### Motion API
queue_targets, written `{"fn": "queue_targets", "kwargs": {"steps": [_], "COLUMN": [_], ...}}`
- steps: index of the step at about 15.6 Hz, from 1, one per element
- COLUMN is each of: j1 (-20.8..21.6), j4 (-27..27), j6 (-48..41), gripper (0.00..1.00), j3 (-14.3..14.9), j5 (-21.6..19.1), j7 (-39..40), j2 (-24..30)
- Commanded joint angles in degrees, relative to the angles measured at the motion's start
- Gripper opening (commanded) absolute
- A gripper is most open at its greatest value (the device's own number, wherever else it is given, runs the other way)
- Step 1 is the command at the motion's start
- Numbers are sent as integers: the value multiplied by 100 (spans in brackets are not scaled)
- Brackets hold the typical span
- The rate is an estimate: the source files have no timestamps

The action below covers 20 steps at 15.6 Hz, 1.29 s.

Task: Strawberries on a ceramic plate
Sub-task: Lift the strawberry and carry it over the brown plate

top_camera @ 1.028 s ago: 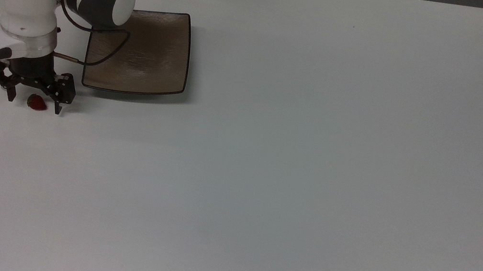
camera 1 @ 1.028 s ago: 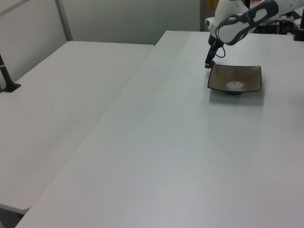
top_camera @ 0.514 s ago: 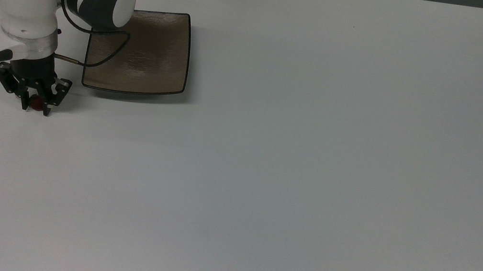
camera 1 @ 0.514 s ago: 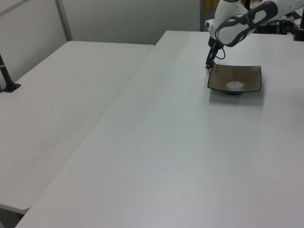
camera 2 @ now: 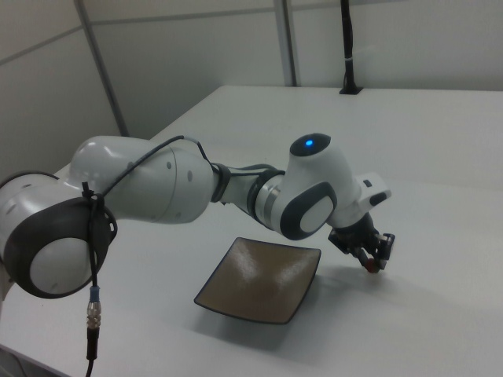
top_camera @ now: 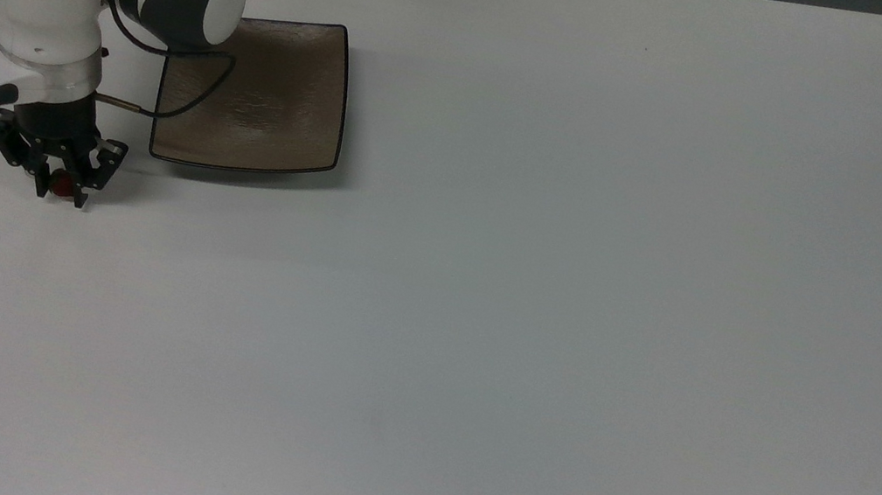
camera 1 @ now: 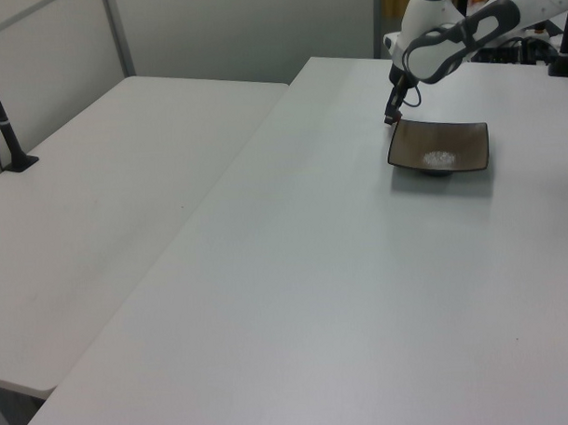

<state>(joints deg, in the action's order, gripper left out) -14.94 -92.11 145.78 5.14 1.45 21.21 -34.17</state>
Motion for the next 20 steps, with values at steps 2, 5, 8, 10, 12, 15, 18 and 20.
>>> {"fn": "queue_targets", "kwargs": {"steps": [2,5,8,10,12,15,18,20], "j1": [52,113,254,333,456,658,790,869], "j4": [-123,-132,-132,-141,-141,-202,-334,-483], "j6": [-830,-1383,-2130,-2579,-2957,-3589,-4108,-4329], "gripper": [6,6,7,7,7,7,7,7], "j3": [49,40,31,14,14,14,14,14], "j5": [-22,-109,-145,-145,-145,-145,-136,-136], "j7": [15,24,50,85,85,207,550,647], "j2": [753,1165,1570,1799,1975,2133,2318,2371]}}
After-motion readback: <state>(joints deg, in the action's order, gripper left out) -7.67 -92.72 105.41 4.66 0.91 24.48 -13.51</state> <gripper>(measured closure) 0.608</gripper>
